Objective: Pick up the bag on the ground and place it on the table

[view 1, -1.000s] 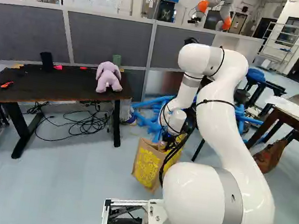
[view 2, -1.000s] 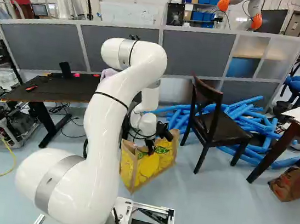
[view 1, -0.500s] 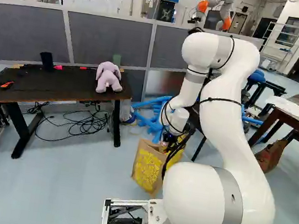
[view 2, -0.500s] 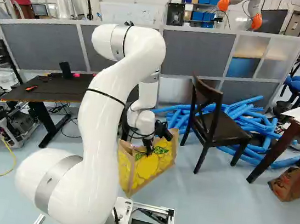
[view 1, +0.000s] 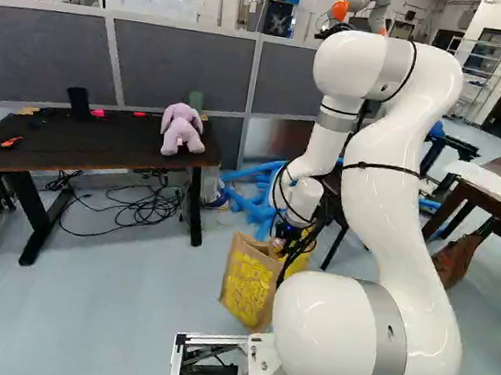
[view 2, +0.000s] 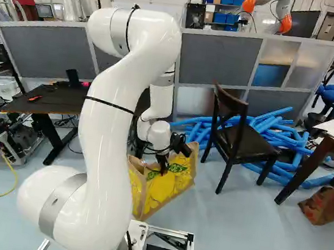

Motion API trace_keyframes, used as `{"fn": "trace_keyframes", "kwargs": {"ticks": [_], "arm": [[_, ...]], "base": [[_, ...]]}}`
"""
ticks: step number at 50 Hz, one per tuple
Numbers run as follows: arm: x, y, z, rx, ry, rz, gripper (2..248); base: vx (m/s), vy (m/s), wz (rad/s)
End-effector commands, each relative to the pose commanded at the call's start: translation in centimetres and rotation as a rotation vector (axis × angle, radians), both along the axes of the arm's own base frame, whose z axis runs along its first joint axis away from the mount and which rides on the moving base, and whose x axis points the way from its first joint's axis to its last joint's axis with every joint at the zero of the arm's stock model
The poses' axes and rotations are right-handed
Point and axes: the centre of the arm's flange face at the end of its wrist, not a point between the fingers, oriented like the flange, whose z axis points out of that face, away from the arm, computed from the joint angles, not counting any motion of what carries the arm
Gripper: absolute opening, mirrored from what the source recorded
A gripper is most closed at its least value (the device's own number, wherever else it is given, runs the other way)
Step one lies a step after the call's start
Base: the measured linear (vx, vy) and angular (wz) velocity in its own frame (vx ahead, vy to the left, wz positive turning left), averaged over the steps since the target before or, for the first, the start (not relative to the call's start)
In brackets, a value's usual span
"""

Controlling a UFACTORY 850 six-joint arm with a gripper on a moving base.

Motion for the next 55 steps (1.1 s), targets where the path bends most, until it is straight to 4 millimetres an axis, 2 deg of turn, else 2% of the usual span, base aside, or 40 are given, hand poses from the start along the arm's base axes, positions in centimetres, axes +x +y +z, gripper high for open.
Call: {"fn": "trace_keyframes", "kwargs": {"ticks": [23,55], "arm": [[-1.8,0.4,3.3,-0.001,-0.002,0.001,21],[-2.5,0.8,7.9,-0.001,0.022,0.012,21]], "base": [[0.0,0.0,0.0],[0.0,0.0,0.0]]}}
